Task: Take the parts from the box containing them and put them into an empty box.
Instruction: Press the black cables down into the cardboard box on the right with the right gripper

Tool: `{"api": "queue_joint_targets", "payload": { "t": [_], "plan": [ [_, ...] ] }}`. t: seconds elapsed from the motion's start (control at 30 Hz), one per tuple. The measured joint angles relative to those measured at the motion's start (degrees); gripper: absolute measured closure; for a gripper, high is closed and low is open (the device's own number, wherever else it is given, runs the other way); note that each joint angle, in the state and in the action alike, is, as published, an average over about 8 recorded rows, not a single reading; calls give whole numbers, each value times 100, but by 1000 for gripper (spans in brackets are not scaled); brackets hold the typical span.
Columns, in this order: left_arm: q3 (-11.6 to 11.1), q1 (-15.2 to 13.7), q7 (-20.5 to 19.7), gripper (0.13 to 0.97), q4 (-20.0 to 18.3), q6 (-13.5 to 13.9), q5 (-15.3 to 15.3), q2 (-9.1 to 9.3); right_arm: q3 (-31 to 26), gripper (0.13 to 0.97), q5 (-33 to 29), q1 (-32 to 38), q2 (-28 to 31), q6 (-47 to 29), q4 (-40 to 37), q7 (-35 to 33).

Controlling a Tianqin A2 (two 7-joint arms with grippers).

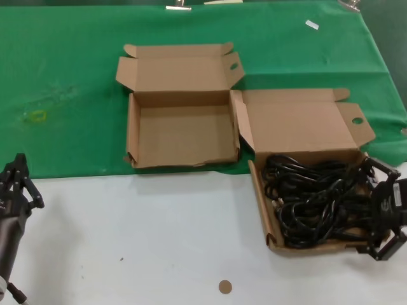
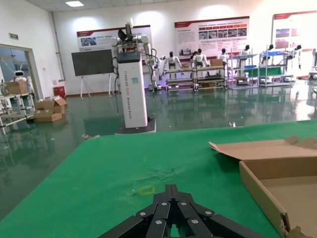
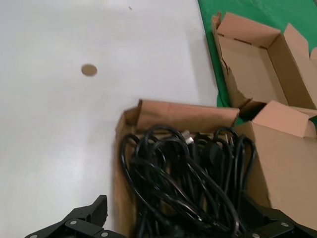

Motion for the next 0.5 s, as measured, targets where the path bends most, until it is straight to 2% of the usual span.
{"api": "queue_joint_targets", "payload": {
  "t": [0.13, 0.5],
  "plan": [
    [0, 0, 0, 953, 0, 0, 0, 0, 55, 132, -217, 102, -142, -56, -131, -110],
    [0, 0, 0, 953, 0, 0, 0, 0, 79, 225, -703, 506, -643, -188, -608, -408]
  ]
}}
